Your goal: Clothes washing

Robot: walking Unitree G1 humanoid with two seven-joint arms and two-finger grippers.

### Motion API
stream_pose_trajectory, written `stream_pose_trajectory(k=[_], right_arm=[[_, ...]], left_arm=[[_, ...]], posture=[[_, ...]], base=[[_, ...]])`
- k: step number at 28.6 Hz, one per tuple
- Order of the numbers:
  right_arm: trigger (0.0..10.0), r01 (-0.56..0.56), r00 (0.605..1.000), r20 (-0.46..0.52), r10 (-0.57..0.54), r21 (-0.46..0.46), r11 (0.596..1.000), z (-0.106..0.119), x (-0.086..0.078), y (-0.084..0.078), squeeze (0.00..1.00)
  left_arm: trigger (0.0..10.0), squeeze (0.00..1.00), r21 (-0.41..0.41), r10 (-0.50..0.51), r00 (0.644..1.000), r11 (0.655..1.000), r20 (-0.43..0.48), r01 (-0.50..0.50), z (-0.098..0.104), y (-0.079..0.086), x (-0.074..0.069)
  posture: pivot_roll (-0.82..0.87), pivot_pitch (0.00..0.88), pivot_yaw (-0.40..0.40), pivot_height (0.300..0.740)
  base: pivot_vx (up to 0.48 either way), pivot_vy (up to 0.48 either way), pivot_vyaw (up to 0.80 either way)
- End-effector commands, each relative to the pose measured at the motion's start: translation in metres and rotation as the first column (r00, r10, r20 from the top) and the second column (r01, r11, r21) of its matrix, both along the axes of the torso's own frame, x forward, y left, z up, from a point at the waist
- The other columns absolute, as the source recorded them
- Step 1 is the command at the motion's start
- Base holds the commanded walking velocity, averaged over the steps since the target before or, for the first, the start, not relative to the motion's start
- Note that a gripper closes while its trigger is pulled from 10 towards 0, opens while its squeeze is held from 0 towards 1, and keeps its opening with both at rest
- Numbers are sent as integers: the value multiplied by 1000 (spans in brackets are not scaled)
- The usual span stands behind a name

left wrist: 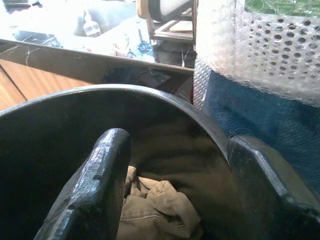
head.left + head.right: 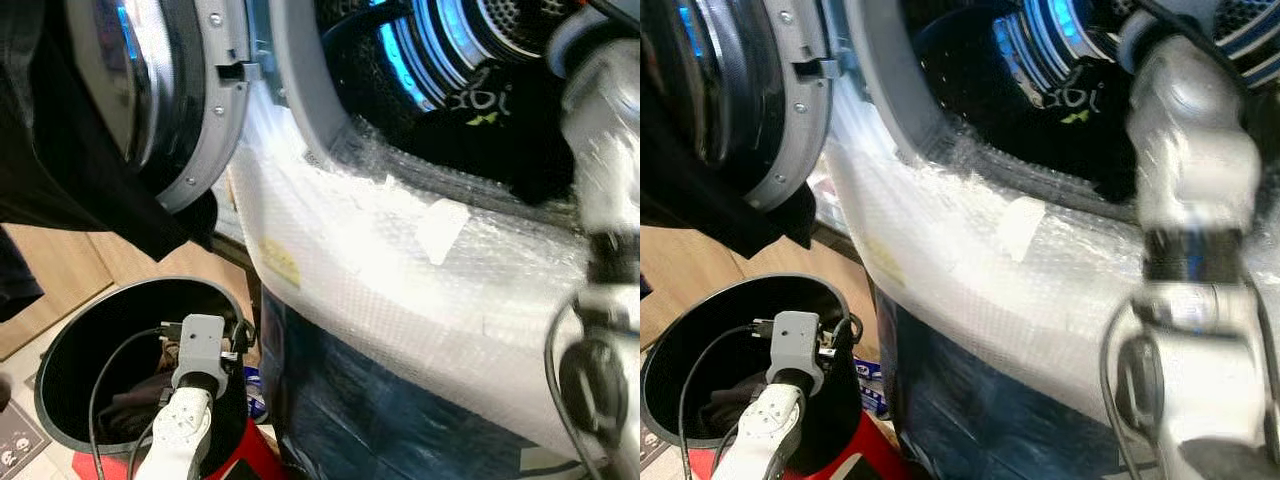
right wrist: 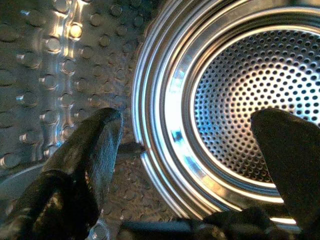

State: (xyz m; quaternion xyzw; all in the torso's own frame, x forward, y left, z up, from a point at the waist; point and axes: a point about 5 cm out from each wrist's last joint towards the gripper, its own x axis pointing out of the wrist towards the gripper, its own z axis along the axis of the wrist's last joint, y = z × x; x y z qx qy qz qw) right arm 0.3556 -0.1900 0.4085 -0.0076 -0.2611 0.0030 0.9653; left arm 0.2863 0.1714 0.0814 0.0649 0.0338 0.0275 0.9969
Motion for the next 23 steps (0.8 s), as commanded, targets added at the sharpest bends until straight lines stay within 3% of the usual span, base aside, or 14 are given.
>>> stream_pose_trajectory(k=[1, 3, 7, 8, 12, 13, 14, 15, 17, 22, 23], right_arm=[[10000, 5, 1000, -14, -5, -10, 1000, -3, -13, -2, 0], [10000, -26, 999, -32, 25, -13, 1000, -11, -18, 1, 0], [10000, -253, 968, -2, 253, 27, 967, -24, -41, 16, 0], [10000, -253, 968, -2, 253, 27, 967, -24, -41, 16, 0], [10000, -475, 878, 29, 477, -57, 878, -40, -68, 34, 0], [10000, -578, 811, 44, 583, -92, 811, -41, -83, 45, 0], [10000, -578, 811, 44, 583, -92, 811, -41, -83, 45, 0], [10000, -677, 723, 66, 688, -129, 724, -39, -98, 58, 0], [10000, -756, 633, 85, 770, -147, 638, -38, -111, 67, 0], [10000, -950, 277, 43, 960, -139, 280, -58, -152, 94, 0], [10000, -950, 277, 43, 960, -139, 280, -58, -152, 94, 0]], left_arm=[[10000, 0, 2, -10, 1000, 1000, -15, 10, -1, 0, 1], [10000, 0, 3, -17, 1000, 1000, -18, 17, -1, -1, 1], [10000, 0, 5, -23, 1000, 1000, -11, 23, 1, -3, 3], [10000, 0, 5, -23, 1000, 1000, -11, 23, 1, -3, 3], [10000, 0, 5, -15, 1000, 1000, -13, 15, 0, 0, 1], [10000, 0, 6, -12, 1000, 1000, -11, 12, 0, 1, 0], [10000, 0, 6, -12, 1000, 1000, -11, 12, 0, 1, 0], [10000, 0, 3, -6, 1000, 1000, -7, 6, 0, 2, -1], [10000, 0, 2, -4, 1000, 1000, -5, 4, 0, 2, -1], [10000, 0, 3, -2, 1000, 1000, 4, 2, 2, 2, 0], [10000, 0, 3, -2, 1000, 1000, 4, 2, 2, 2, 0]], posture=[[-78, 53, 8, 740], [-76, 53, 6, 740], [-67, 54, -2, 740], [-67, 54, -2, 740], [-70, 57, -5, 740], [-74, 59, -3, 740], [-74, 59, -3, 740], [-76, 59, -4, 740], [-76, 60, -5, 740], [-71, 56, -12, 740], [-71, 56, -12, 740]], base=[[0, 0, 0], [0, 0, 0], [0, 0, 0], [0, 0, 0], [0, 0, 0], [0, 0, 0], [0, 0, 0], [0, 0, 0], [0, 0, 0], [0, 0, 0], [0, 0, 0]])
